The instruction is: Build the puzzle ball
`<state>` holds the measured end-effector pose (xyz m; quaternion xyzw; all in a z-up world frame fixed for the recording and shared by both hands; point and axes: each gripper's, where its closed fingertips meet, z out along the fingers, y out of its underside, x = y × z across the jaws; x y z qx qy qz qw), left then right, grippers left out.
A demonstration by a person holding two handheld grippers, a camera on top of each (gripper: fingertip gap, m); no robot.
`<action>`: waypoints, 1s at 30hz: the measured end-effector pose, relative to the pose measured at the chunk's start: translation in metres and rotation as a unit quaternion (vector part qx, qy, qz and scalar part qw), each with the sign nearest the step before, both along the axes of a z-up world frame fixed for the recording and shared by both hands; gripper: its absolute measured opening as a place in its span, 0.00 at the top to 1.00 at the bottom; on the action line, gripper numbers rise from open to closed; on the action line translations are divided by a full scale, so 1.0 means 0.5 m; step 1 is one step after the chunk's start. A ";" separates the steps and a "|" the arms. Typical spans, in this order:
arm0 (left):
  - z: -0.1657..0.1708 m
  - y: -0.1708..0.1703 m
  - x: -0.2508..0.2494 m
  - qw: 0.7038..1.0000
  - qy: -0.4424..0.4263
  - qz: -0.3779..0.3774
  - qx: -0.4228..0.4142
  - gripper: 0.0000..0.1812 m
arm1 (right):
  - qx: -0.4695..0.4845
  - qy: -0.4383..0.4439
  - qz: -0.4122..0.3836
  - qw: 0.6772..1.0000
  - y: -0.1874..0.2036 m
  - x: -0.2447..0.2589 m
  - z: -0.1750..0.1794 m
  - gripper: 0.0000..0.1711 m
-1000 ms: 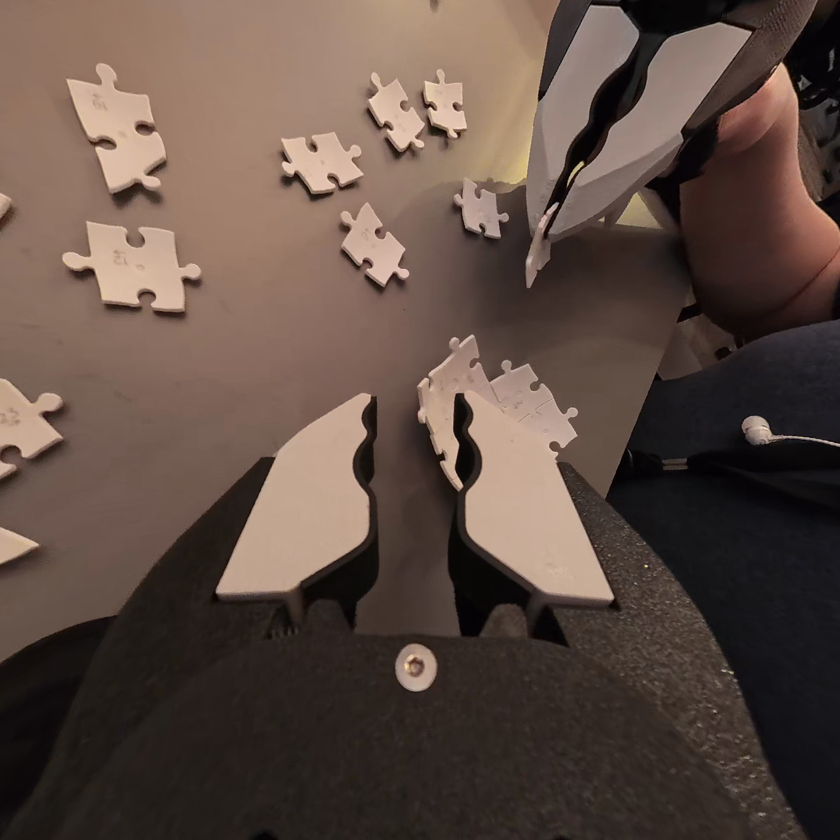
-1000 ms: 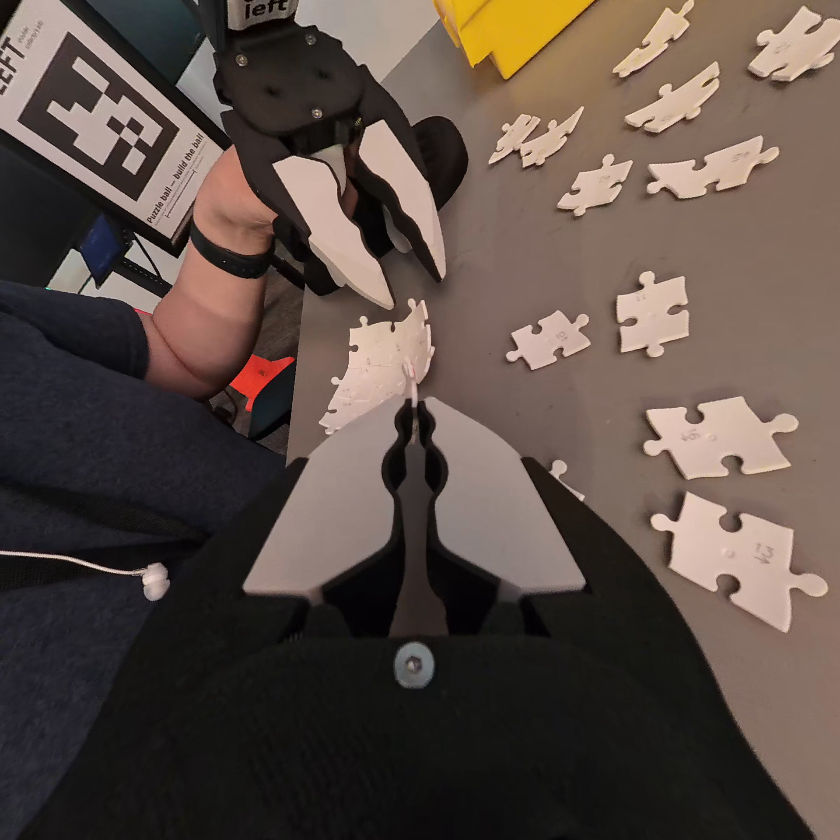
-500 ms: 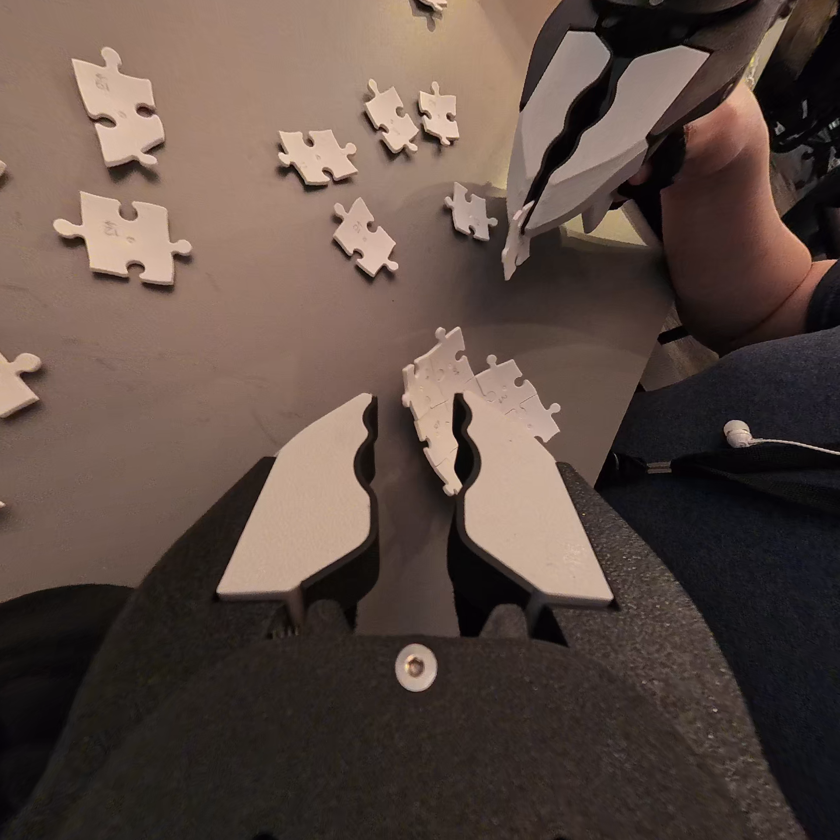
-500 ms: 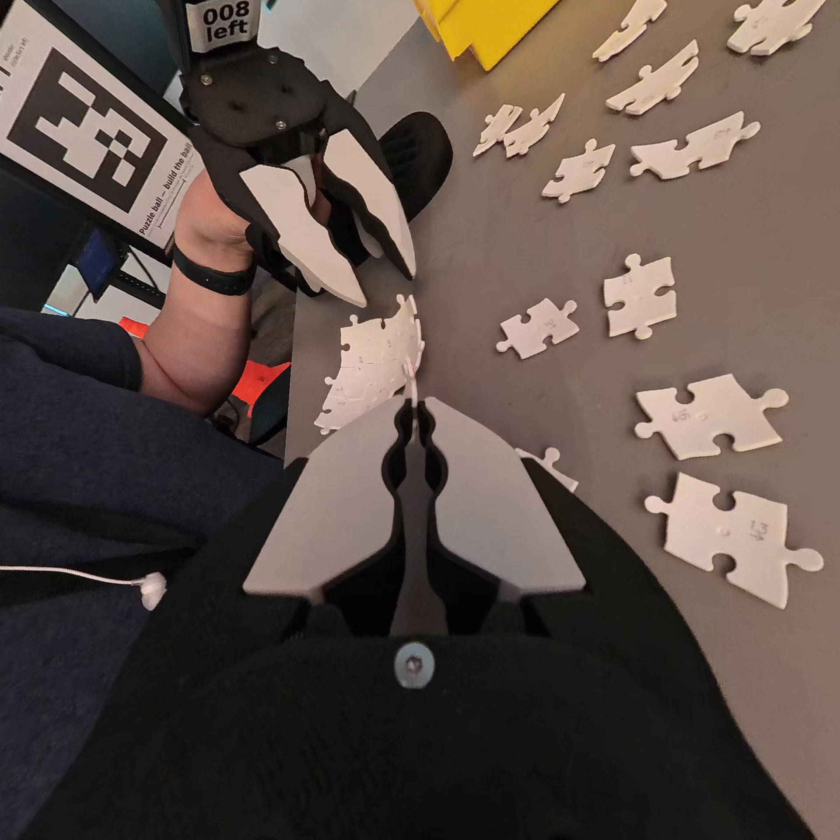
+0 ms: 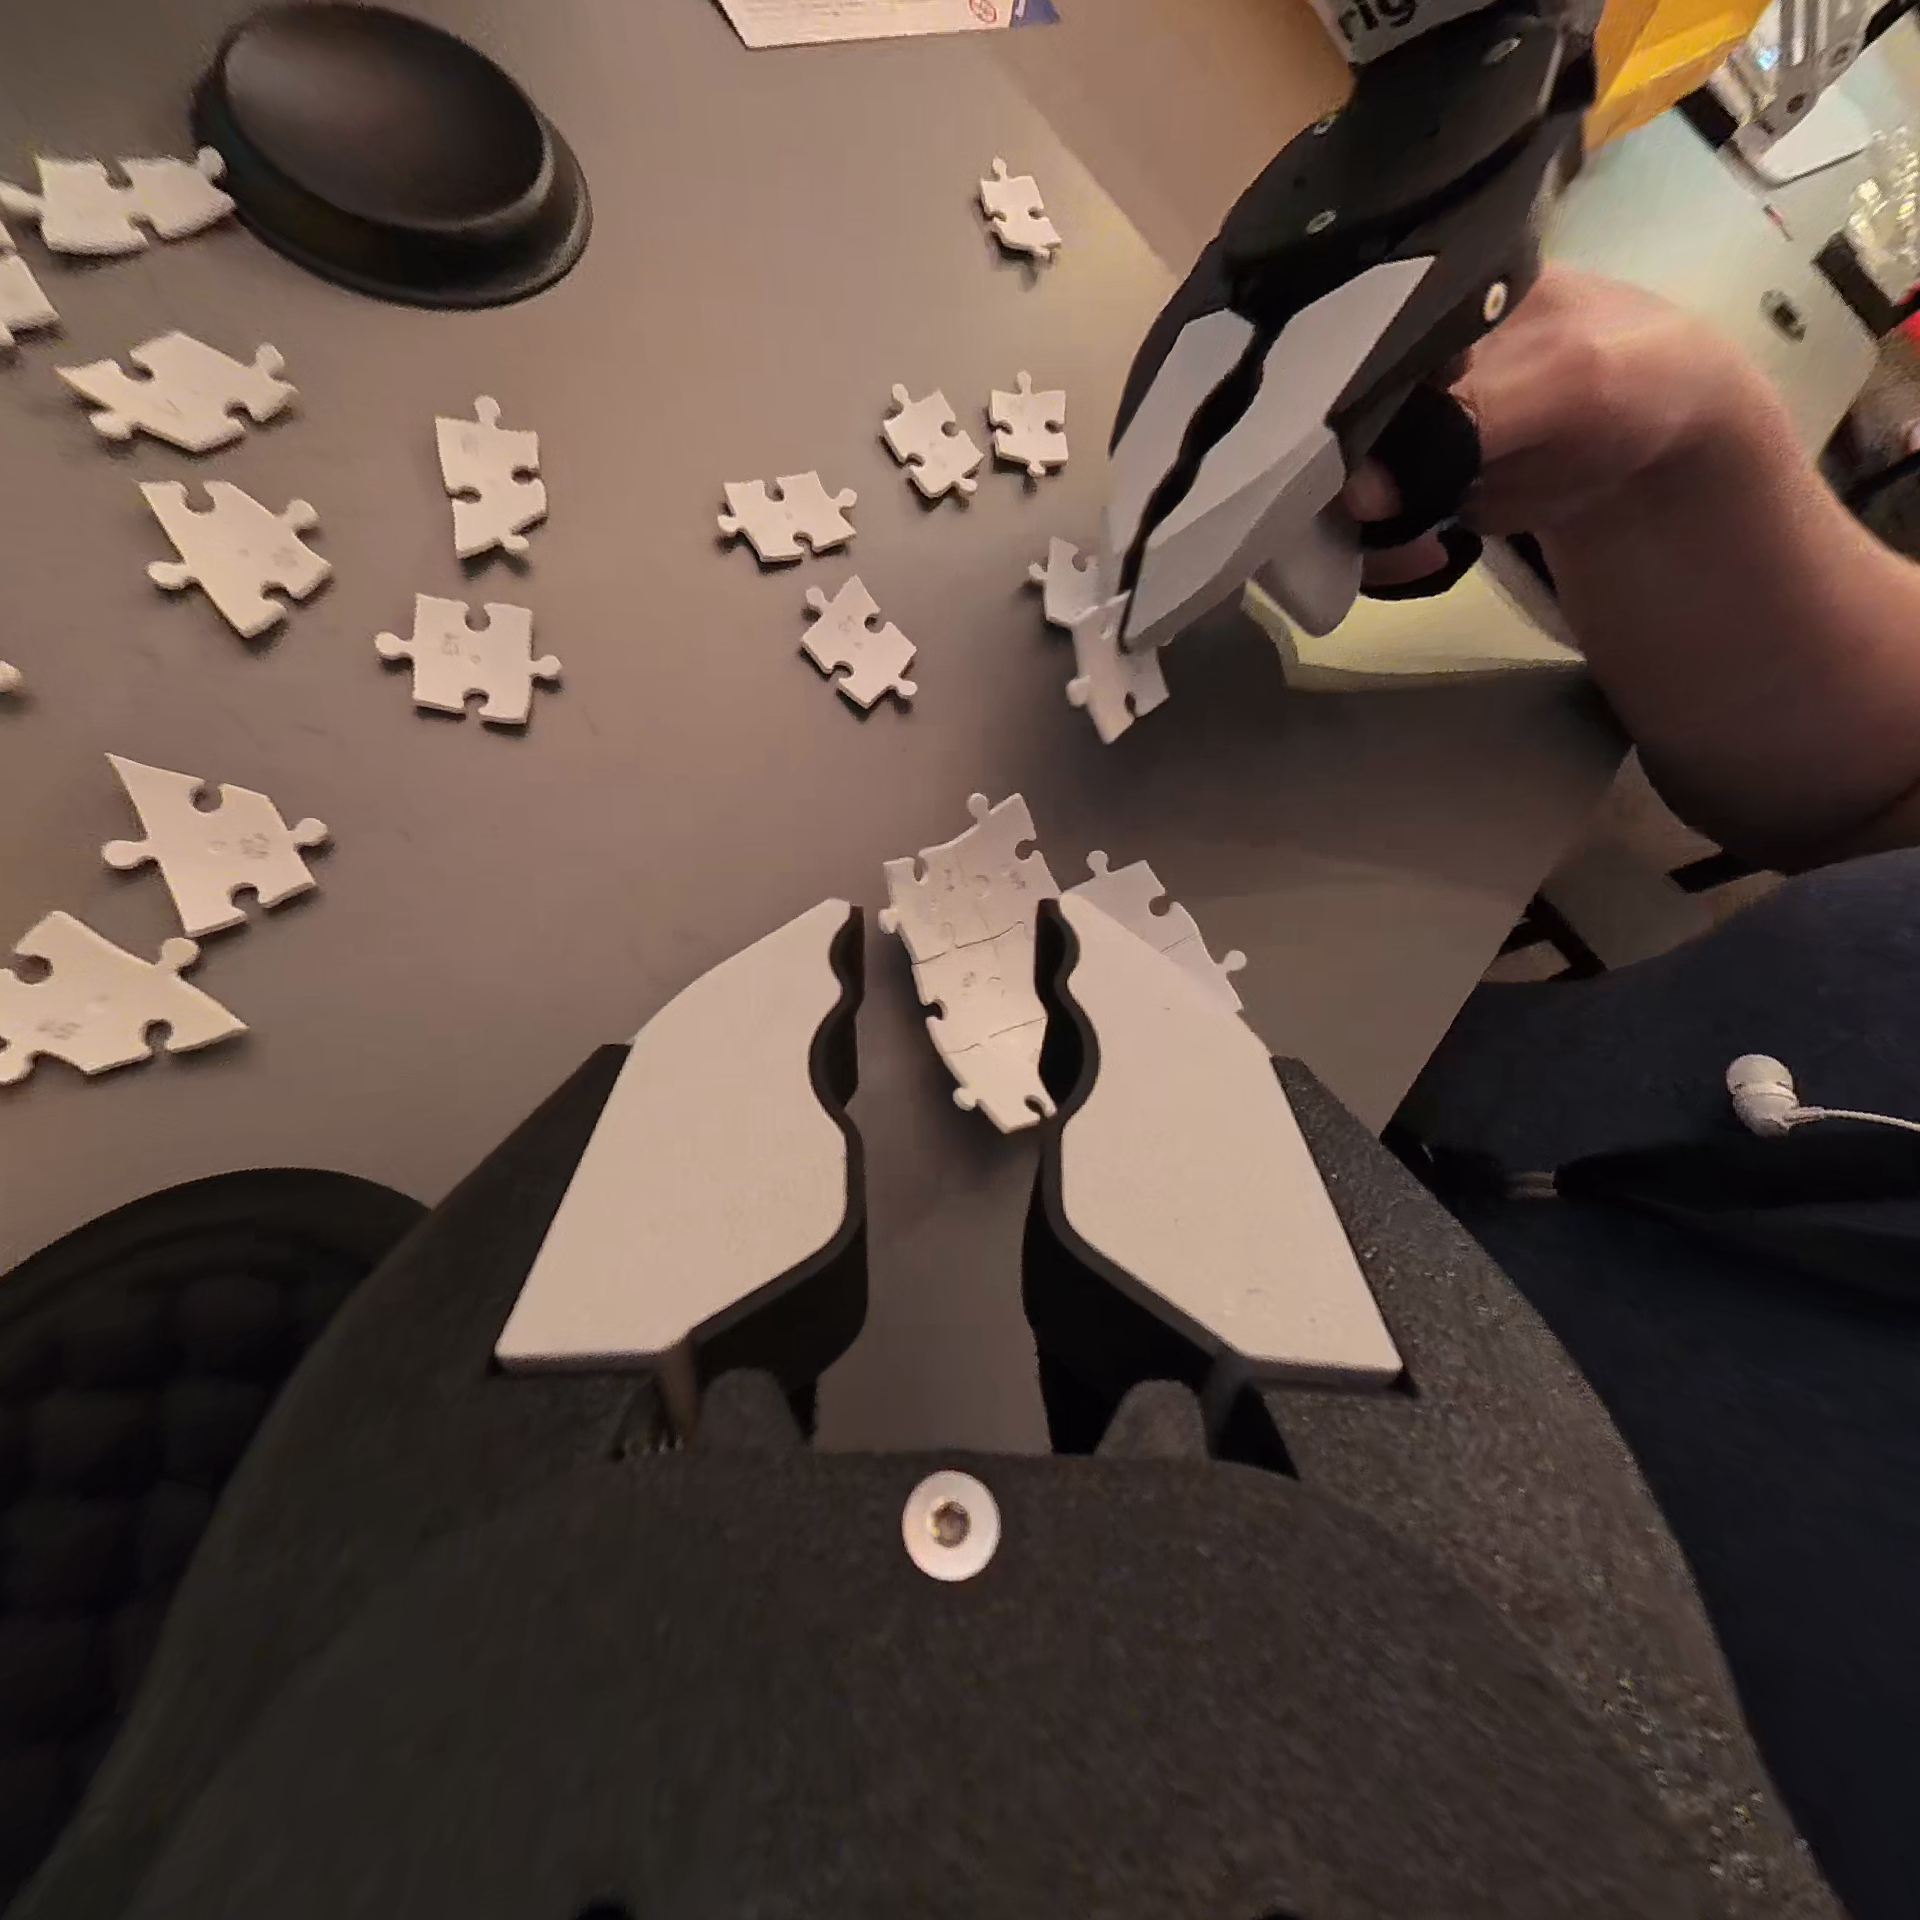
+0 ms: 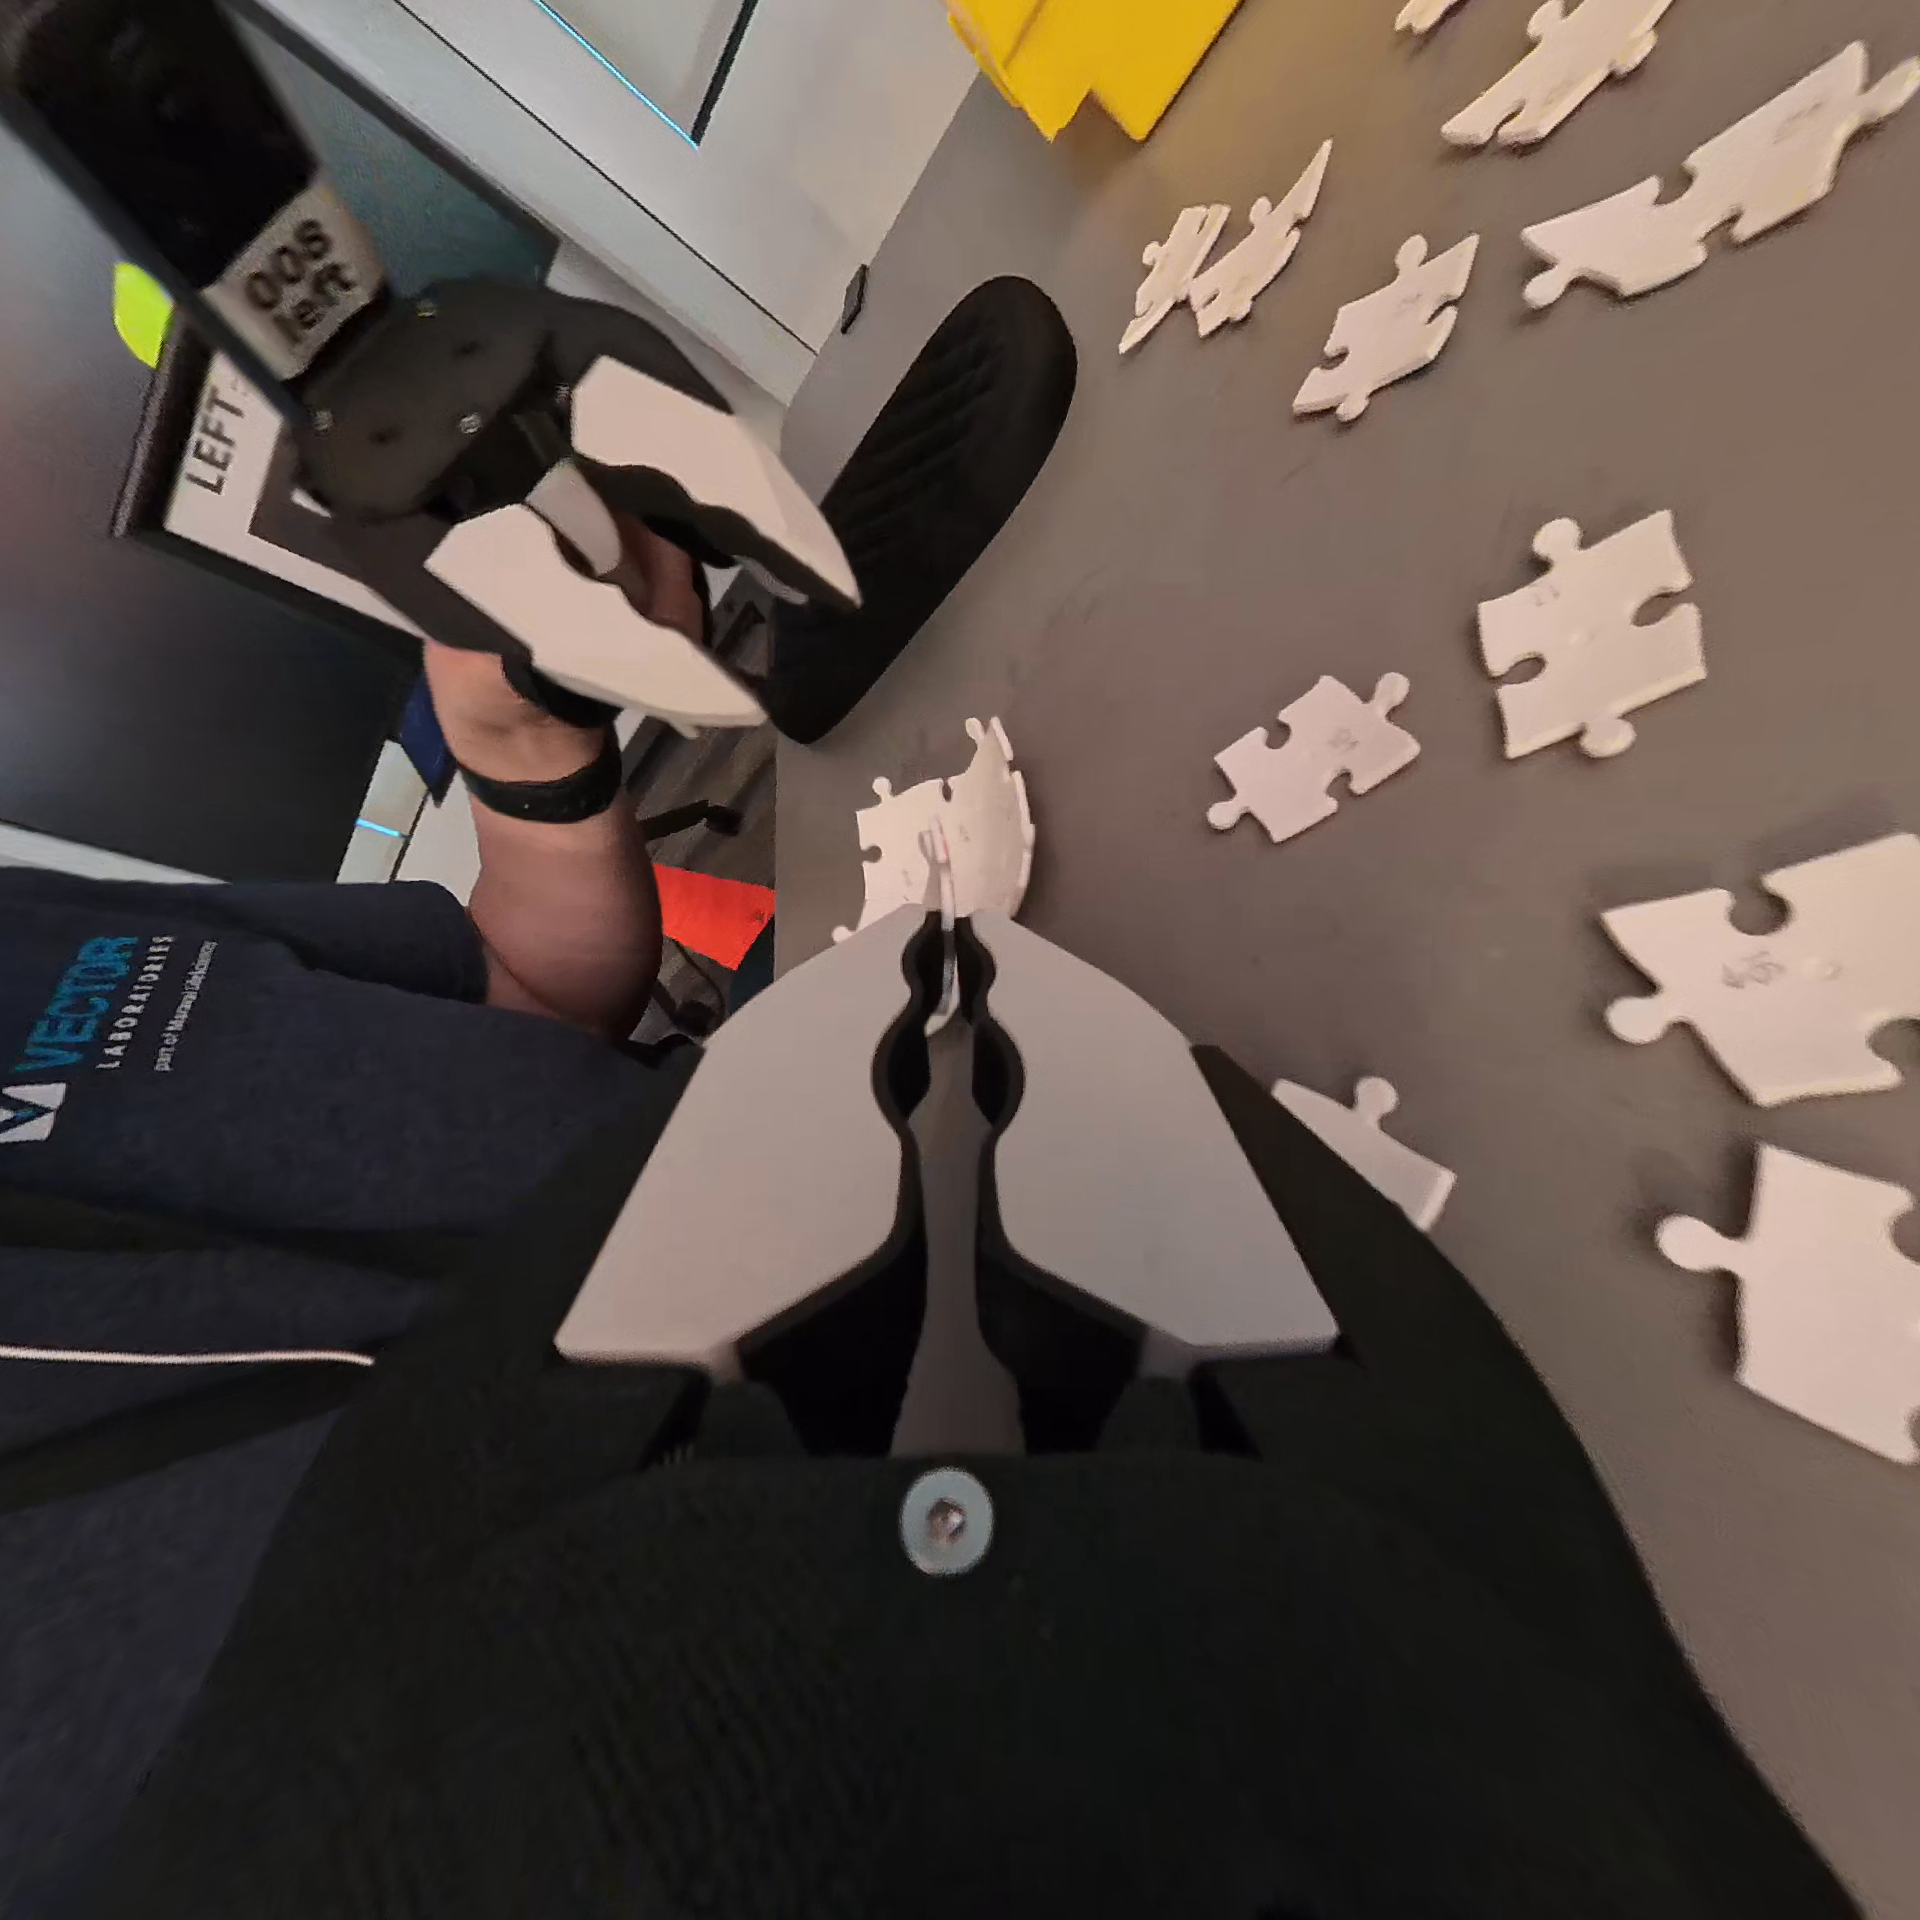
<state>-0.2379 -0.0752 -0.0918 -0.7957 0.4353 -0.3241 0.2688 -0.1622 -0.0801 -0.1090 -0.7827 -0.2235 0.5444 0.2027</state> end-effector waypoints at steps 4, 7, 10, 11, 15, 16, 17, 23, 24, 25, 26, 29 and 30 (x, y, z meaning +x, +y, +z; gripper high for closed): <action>-0.007 -0.006 0.012 0.998 0.048 0.010 0.047 0.85 | -0.037 -0.017 0.011 0.999 -0.013 -0.029 -0.016 0.98; -0.027 -0.005 0.025 0.993 0.090 0.007 0.074 0.86 | -0.043 -0.044 0.000 0.998 -0.022 -0.034 -0.033 0.98; -0.048 -0.001 0.036 0.986 0.133 -0.002 0.096 0.88 | -0.052 -0.039 -0.014 0.998 -0.029 -0.039 -0.033 0.98; -0.052 -0.002 0.040 0.985 0.142 -0.003 0.097 0.89 | -0.051 -0.041 -0.023 0.998 -0.029 -0.039 -0.033 0.98; -0.063 -0.008 0.055 0.985 0.149 0.000 0.083 0.94 | -0.047 -0.051 -0.046 0.997 -0.024 -0.036 -0.039 0.98; -0.065 -0.012 0.059 0.986 0.147 -0.001 0.078 0.94 | -0.053 -0.049 -0.045 0.996 -0.027 -0.037 -0.040 0.98; -0.068 -0.016 0.062 0.987 0.147 -0.002 0.071 0.94 | -0.056 -0.051 -0.045 0.996 -0.029 -0.039 -0.042 0.98; -0.078 -0.017 0.061 0.986 0.154 0.006 0.063 0.95 | -0.064 -0.073 -0.046 0.994 -0.037 -0.046 -0.059 0.98; -0.080 -0.018 0.062 0.986 0.154 0.005 0.062 0.95 | -0.061 -0.081 -0.047 0.994 -0.036 -0.046 -0.064 0.98; -0.082 -0.019 0.062 0.986 0.156 0.004 0.060 0.97 | -0.056 -0.089 -0.048 0.993 -0.035 -0.045 -0.068 0.99; -0.085 -0.021 0.062 0.986 0.156 0.003 0.058 0.97 | -0.050 -0.096 -0.049 0.993 -0.035 -0.045 -0.070 0.98; -0.096 -0.028 0.067 0.986 0.161 -0.003 0.051 0.98 | -0.045 -0.098 -0.052 0.993 -0.034 -0.044 -0.070 0.98; -0.102 -0.031 0.068 0.985 0.166 -0.005 0.049 0.98 | -0.045 -0.097 -0.054 0.993 -0.033 -0.043 -0.070 0.99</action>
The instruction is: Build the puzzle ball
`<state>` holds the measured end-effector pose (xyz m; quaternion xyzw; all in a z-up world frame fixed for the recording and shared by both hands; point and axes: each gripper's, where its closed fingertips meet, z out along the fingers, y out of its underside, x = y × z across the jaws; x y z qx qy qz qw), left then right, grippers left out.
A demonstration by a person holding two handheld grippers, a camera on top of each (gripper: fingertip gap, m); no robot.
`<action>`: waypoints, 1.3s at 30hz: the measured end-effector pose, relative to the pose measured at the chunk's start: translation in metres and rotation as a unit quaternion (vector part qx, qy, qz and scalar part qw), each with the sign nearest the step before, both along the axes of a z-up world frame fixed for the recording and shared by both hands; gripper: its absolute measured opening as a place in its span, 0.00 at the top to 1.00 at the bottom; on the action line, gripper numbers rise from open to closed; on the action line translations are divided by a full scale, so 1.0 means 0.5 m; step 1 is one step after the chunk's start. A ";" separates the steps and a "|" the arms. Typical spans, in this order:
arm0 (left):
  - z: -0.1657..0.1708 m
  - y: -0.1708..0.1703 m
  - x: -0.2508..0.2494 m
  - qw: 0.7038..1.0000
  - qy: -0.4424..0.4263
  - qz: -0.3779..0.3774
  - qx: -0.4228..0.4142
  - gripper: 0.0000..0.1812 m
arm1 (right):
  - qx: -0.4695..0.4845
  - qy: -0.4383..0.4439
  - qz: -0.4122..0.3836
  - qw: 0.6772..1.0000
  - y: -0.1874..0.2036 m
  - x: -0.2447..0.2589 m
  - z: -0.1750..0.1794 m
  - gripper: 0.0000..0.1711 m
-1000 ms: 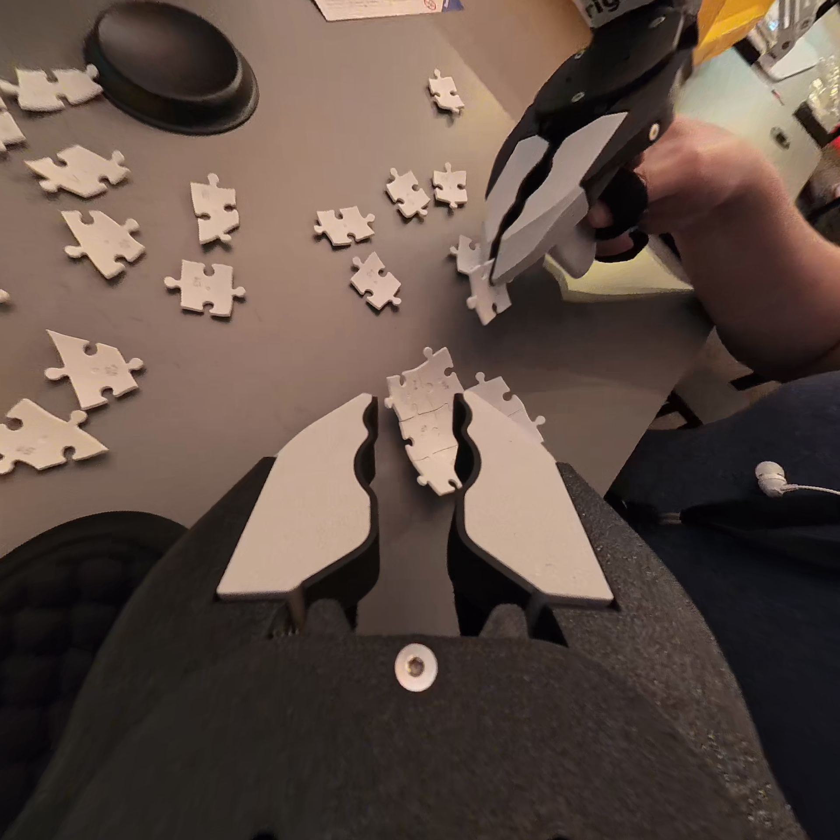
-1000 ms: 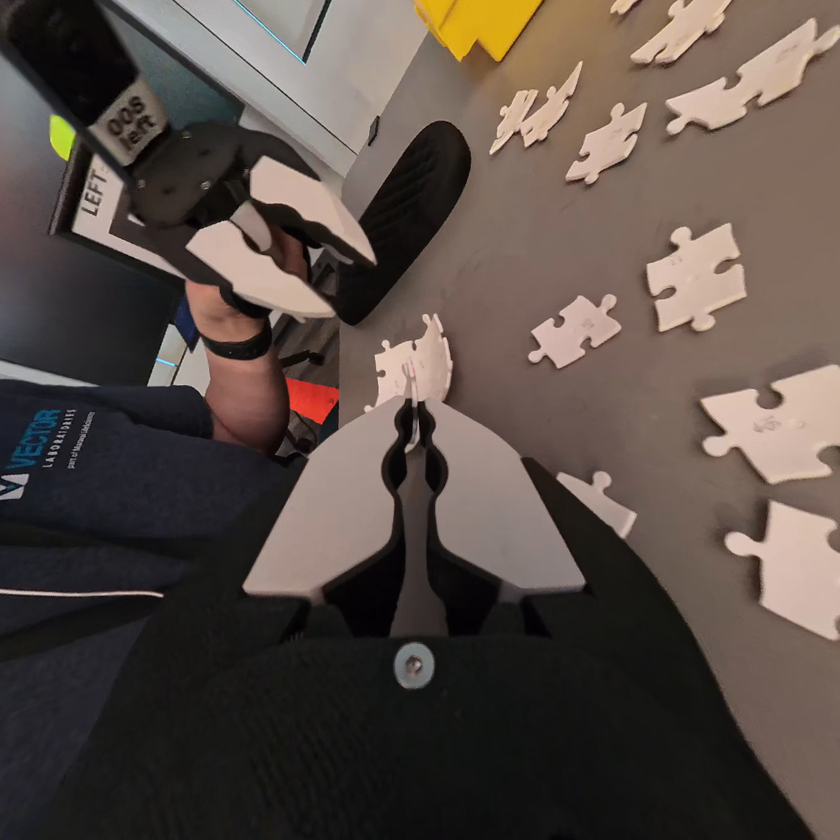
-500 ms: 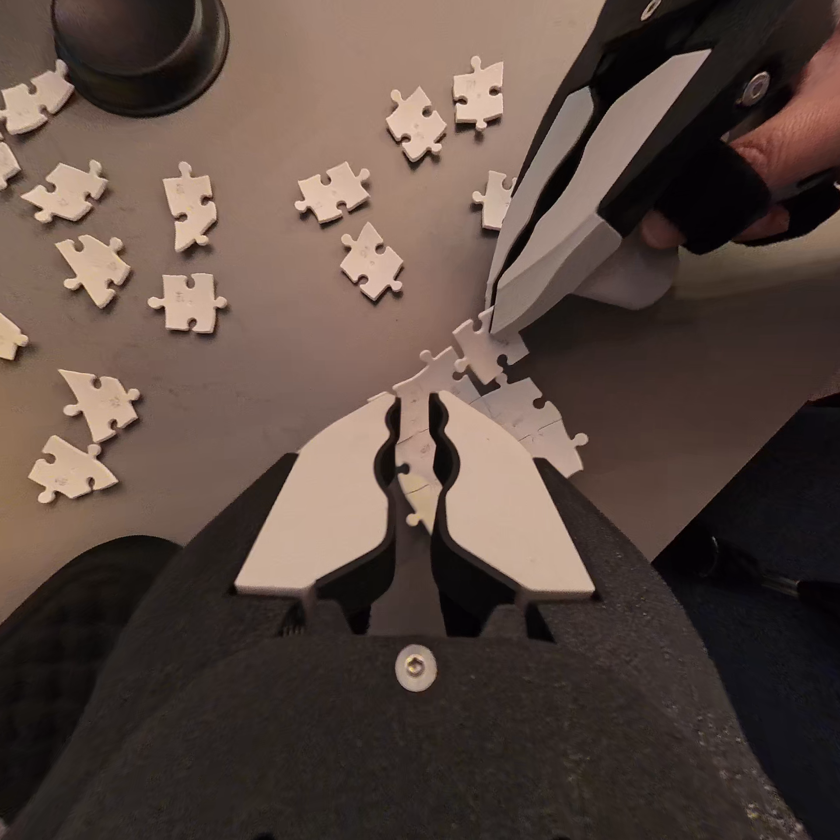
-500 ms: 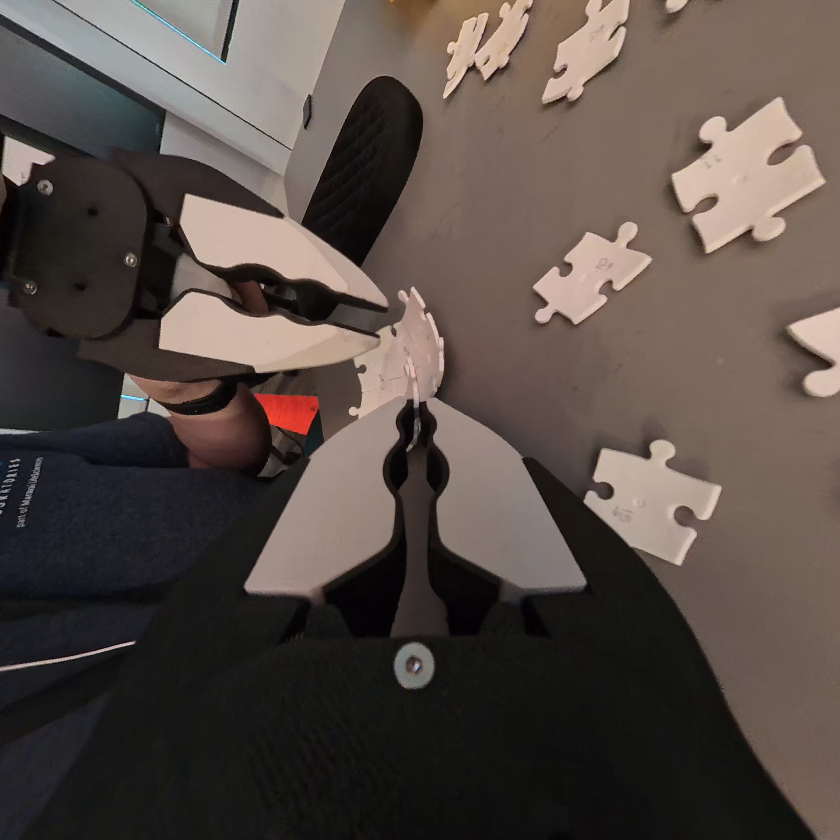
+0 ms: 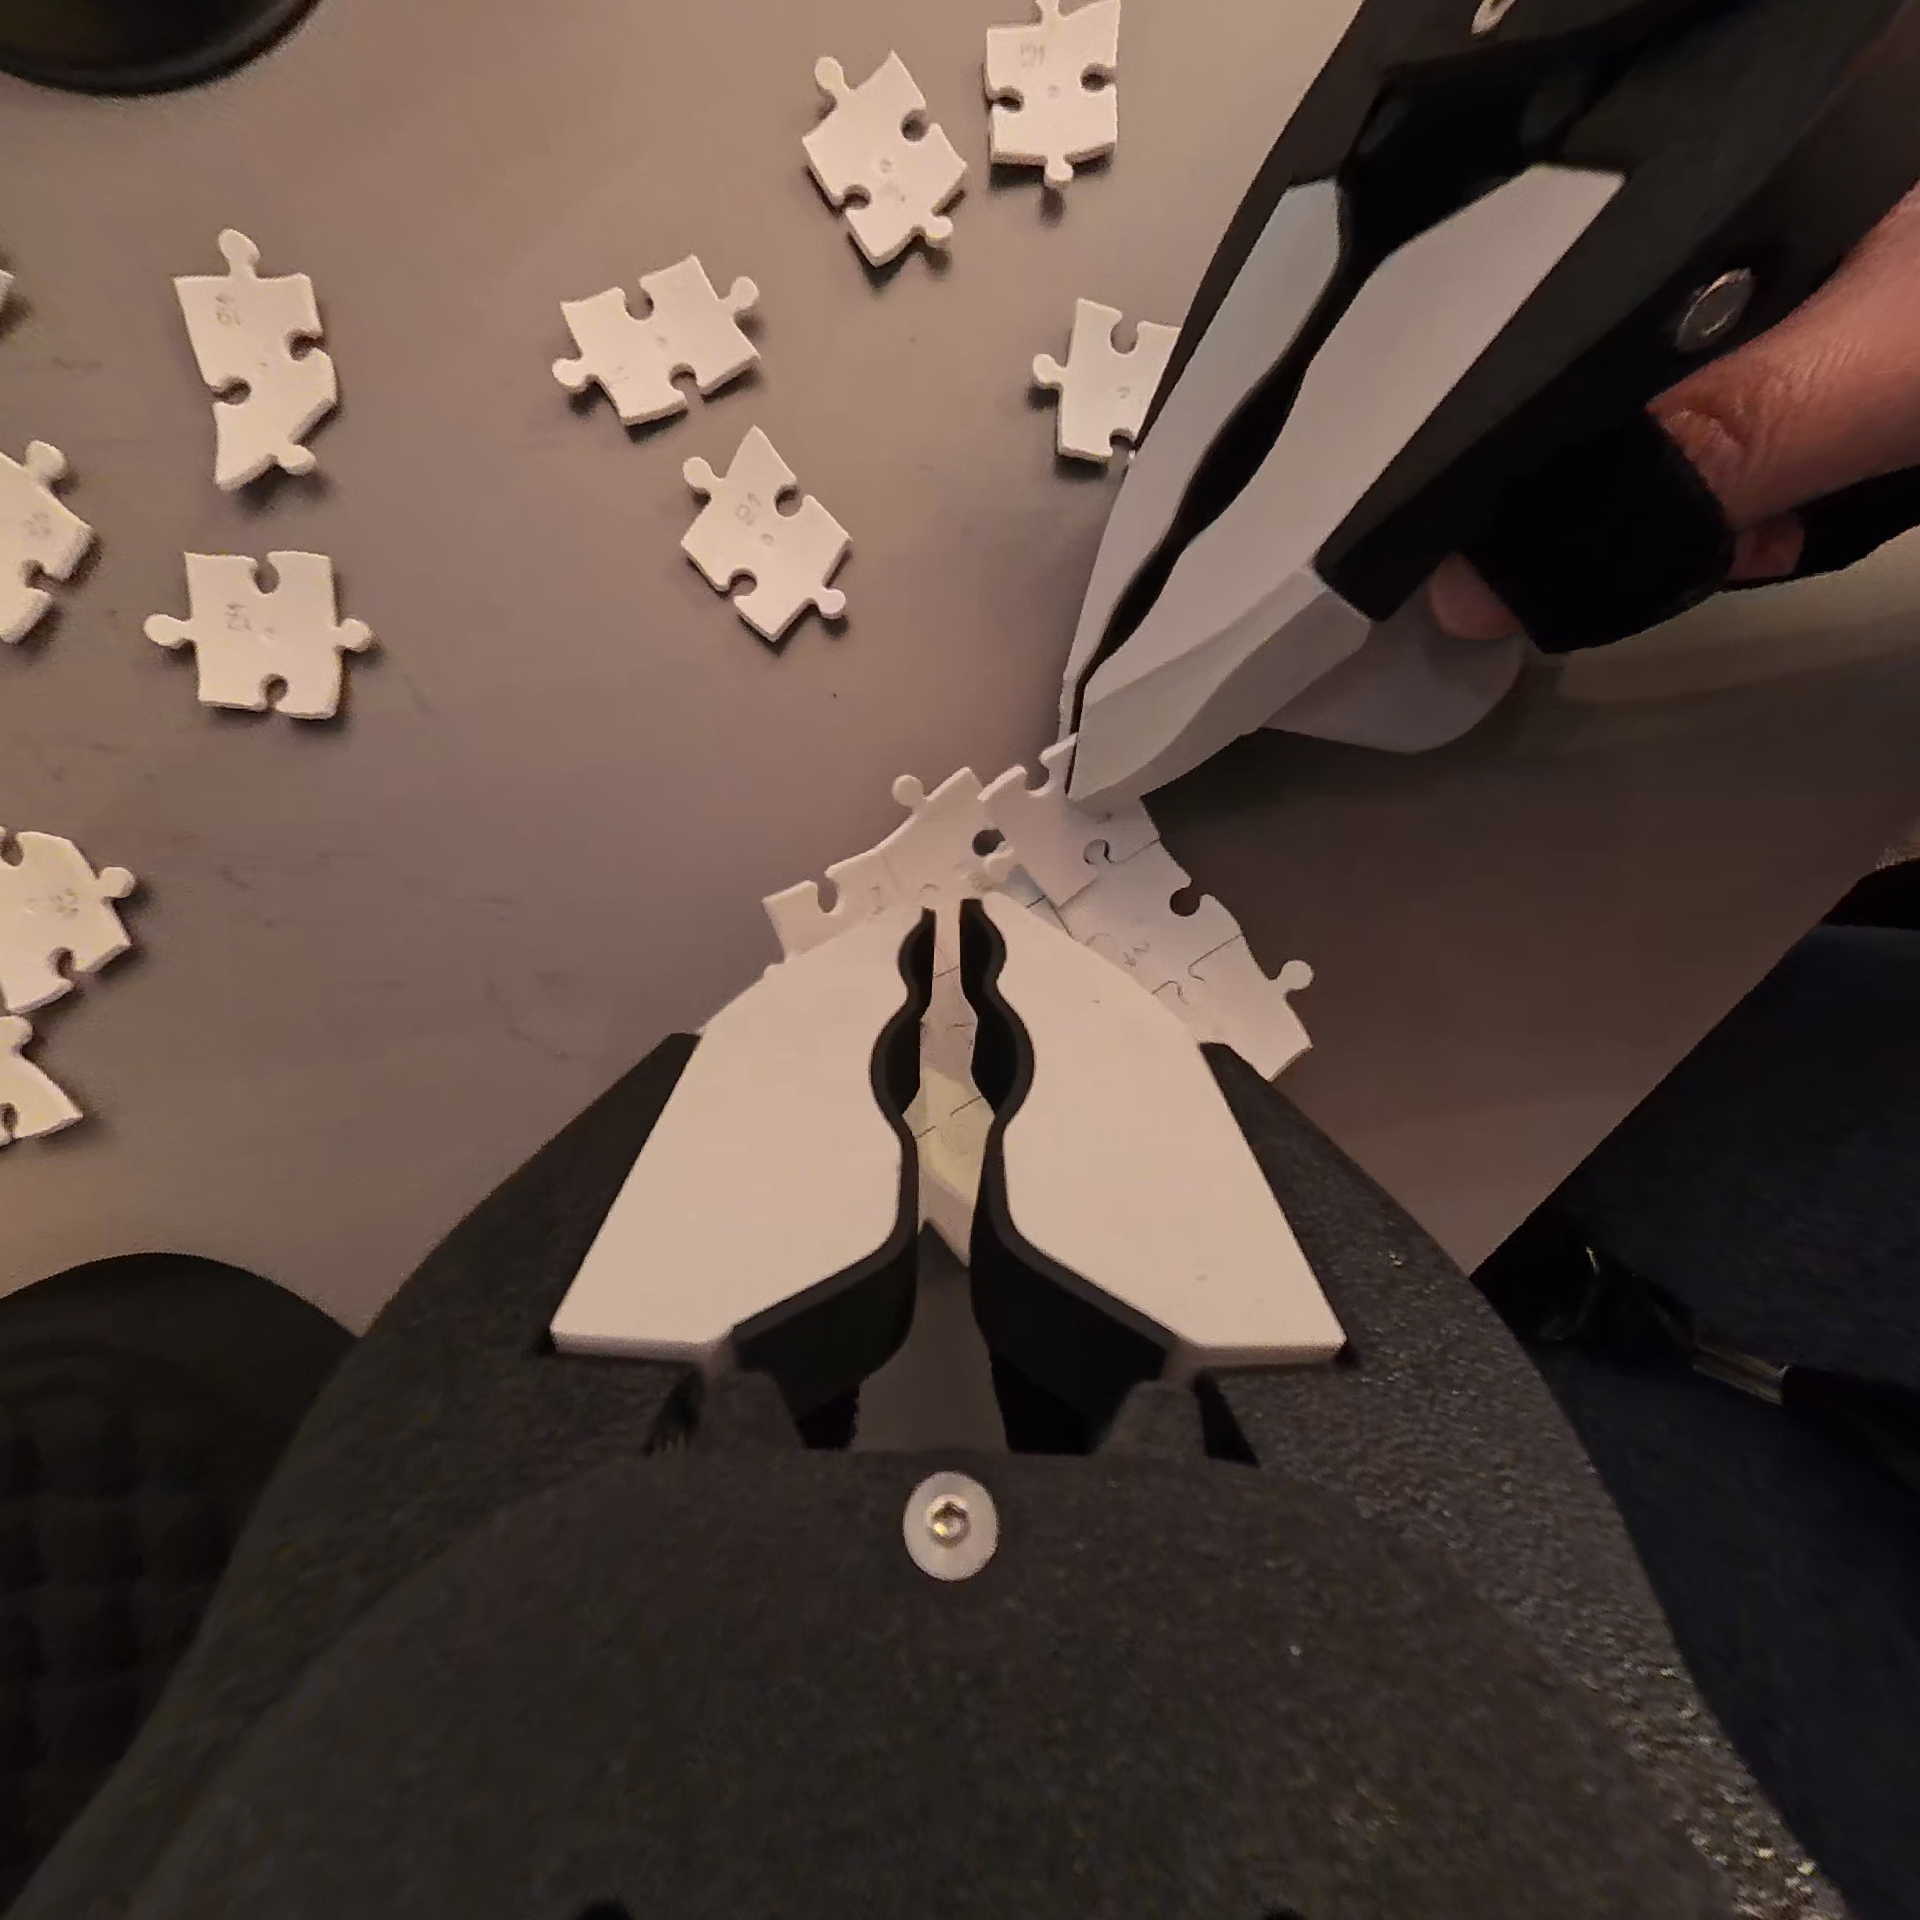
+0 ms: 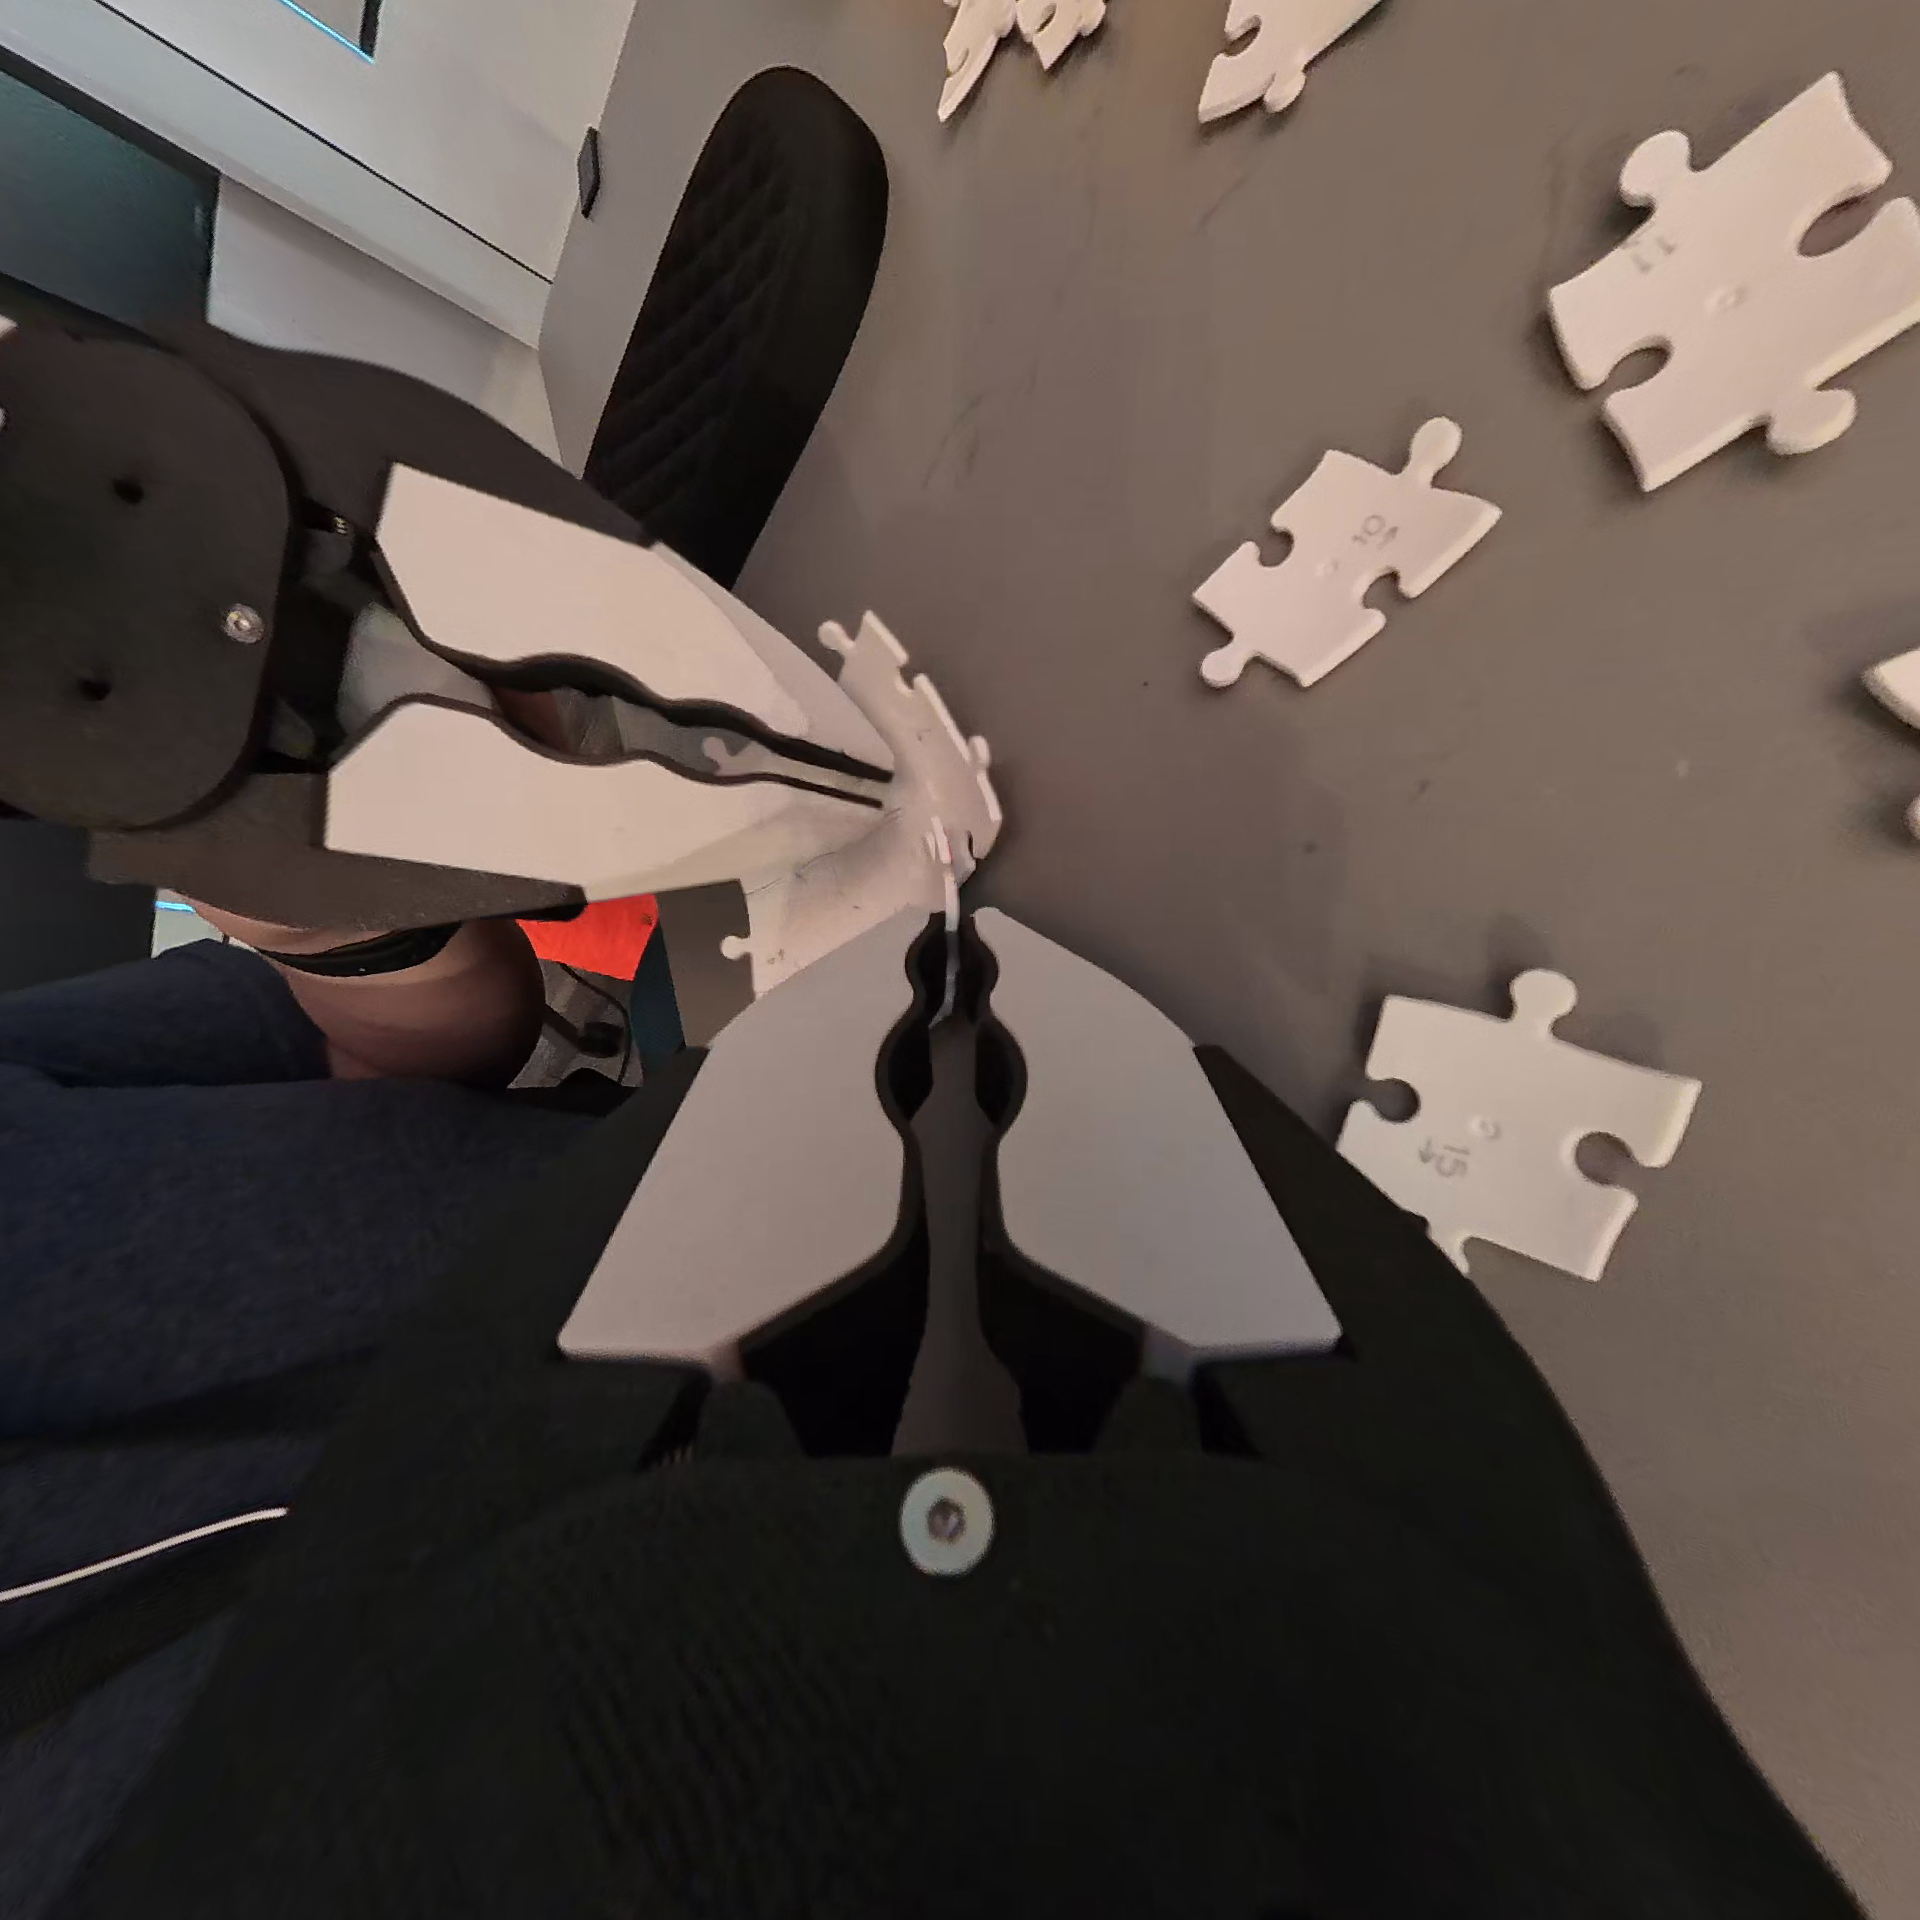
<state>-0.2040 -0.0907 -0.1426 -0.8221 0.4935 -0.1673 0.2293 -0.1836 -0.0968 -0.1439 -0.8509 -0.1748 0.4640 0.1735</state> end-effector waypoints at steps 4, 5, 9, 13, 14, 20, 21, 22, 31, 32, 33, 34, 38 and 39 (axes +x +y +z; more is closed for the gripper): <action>-0.014 -0.010 0.006 1.000 0.011 -0.009 -0.010 0.98 | -0.003 0.002 -0.007 1.000 0.004 0.006 -0.001 0.98; -0.016 -0.011 0.008 1.000 0.013 -0.010 -0.012 0.97 | -0.005 0.002 -0.007 1.000 0.005 0.007 -0.002 0.99; -0.020 -0.012 0.010 1.000 0.023 -0.012 -0.015 0.97 | -0.008 -0.001 -0.010 1.000 0.010 0.012 -0.003 0.98; -0.020 -0.014 0.011 0.999 0.025 -0.010 -0.023 0.97 | -0.011 -0.006 -0.007 1.000 0.012 0.015 -0.004 0.98; -0.020 -0.015 0.011 0.999 0.024 -0.009 -0.025 0.97 | -0.013 -0.009 -0.006 1.000 0.012 0.016 -0.005 0.98; -0.019 -0.017 0.013 0.999 0.025 -0.006 -0.030 0.97 | -0.014 -0.030 0.006 0.999 0.012 0.022 -0.008 0.98; -0.019 -0.017 0.014 0.999 0.025 -0.006 -0.031 0.97 | -0.011 -0.036 0.009 0.999 0.013 0.023 -0.009 0.98; -0.017 -0.017 0.016 0.999 0.023 -0.006 -0.032 0.97 | -0.008 -0.042 0.013 0.999 0.013 0.024 -0.009 0.98; 0.017 -0.004 0.034 0.999 0.000 -0.014 -0.044 0.97 | 0.032 -0.084 0.037 0.995 0.015 0.030 -0.019 0.95; 0.017 -0.004 0.036 0.999 0.003 -0.017 -0.044 0.97 | 0.040 -0.092 0.040 0.994 0.016 0.031 -0.020 0.95; 0.016 -0.004 0.038 0.999 0.007 -0.021 -0.042 0.98 | 0.048 -0.099 0.042 0.993 0.016 0.032 -0.020 0.95; 0.015 -0.005 0.041 0.999 0.010 -0.025 -0.041 0.98 | 0.054 -0.105 0.044 0.992 0.016 0.032 -0.020 0.95; -0.003 -0.013 0.051 0.998 0.031 -0.042 -0.043 0.98 | 0.082 -0.125 0.053 0.987 0.016 0.031 -0.021 0.94; -0.008 -0.015 0.053 0.997 0.038 -0.046 -0.042 0.98 | 0.088 -0.130 0.055 0.986 0.016 0.030 -0.021 0.94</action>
